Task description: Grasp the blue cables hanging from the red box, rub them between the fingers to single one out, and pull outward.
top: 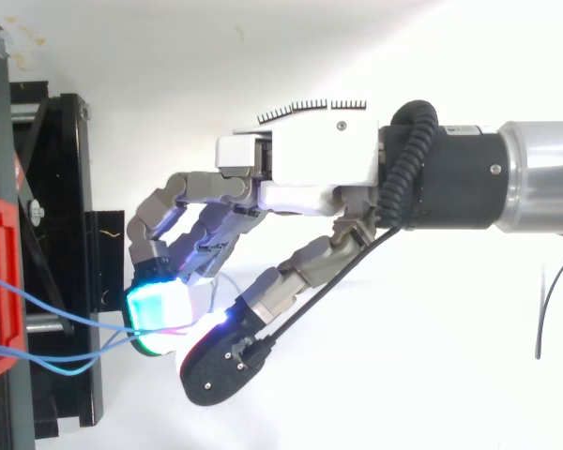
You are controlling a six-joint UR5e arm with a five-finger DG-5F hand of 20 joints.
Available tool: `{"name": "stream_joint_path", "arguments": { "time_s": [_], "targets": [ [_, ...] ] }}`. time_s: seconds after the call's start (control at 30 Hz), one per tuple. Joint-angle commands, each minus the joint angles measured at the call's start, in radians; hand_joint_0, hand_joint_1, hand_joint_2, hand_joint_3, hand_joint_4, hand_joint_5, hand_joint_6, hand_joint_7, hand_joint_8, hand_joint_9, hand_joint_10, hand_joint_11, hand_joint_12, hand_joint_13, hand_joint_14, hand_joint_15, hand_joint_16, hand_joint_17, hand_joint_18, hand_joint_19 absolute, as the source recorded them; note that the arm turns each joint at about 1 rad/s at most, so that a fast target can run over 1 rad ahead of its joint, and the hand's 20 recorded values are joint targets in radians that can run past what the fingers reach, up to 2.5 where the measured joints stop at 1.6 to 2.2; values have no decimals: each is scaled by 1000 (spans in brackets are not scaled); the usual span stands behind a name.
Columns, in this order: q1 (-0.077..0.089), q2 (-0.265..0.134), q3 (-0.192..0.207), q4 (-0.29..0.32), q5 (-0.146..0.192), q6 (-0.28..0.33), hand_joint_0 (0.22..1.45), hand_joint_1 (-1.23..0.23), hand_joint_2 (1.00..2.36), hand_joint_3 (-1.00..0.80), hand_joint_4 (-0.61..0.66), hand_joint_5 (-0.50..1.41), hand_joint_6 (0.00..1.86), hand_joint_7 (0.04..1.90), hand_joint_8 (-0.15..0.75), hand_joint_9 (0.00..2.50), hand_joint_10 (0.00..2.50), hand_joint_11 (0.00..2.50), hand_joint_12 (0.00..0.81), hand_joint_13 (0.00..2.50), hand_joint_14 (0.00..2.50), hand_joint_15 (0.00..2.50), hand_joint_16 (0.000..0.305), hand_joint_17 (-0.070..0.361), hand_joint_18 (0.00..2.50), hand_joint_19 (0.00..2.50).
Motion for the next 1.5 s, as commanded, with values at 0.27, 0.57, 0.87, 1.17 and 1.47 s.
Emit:
{"name": "stream_joint_path", "arguments": {
  "time_s": [0.27,0.57,0.87,1.17,1.47],
  "targets": [
    [1,0,-1,0,1,0,462,-619,1000,-500,136,-137,880,1075,373,789,8,304,440,646,10,281,56,127,733,339],
    [1,0,-1,0,1,0,378,-651,1000,-500,166,-143,877,1037,403,777,7,302,483,649,9,288,66,148,774,315],
    [1,0,1,0,0,0,475,-745,1000,-495,137,-156,872,1071,355,721,8,305,438,594,11,295,56,127,681,359],
    [1,0,1,0,0,0,568,-770,1012,-221,124,-153,885,1060,349,737,9,314,425,594,10,297,54,123,679,363],
    [0,0,8,0,1,0,632,-894,1015,-229,96,-165,896,1075,321,693,10,330,401,565,10,291,49,110,642,337]
  ]
}}
